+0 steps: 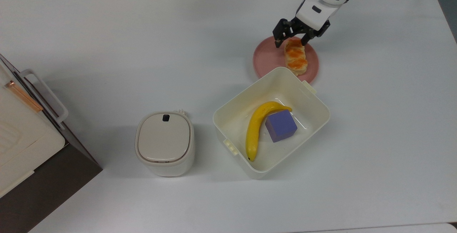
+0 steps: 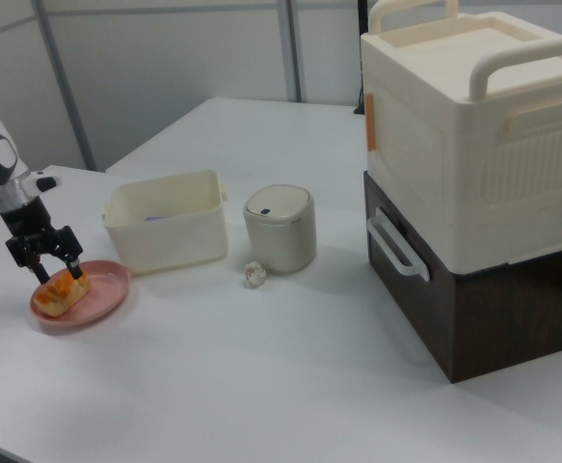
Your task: Put the bread on a plate
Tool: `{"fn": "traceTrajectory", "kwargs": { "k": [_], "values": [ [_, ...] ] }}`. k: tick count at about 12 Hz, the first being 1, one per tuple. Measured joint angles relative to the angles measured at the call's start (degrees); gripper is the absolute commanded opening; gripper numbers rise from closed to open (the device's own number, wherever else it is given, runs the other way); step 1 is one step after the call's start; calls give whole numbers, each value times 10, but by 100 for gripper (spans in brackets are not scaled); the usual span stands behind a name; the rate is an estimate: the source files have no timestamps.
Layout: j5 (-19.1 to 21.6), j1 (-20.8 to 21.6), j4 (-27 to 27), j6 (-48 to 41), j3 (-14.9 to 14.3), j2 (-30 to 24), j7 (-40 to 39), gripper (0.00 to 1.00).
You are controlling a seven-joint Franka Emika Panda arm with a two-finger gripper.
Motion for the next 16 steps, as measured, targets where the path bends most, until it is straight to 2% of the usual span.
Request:
{"fn": "traceTrajectory", "kwargs": {
  "k": [4,6,7,9,13,16],
  "values": [
    [-3,-38,14,-139,-1,-68,-178,99],
    [-3,-68,14,-167,-5,-97,-247,100],
    [-3,-83,17,-167,-17,-105,-267,100],
    [9,-117,44,-167,-34,-107,-274,100],
    [95,-240,157,-167,-56,-89,-279,100],
    [108,-286,228,-162,-67,-43,-280,100]
  ]
}}
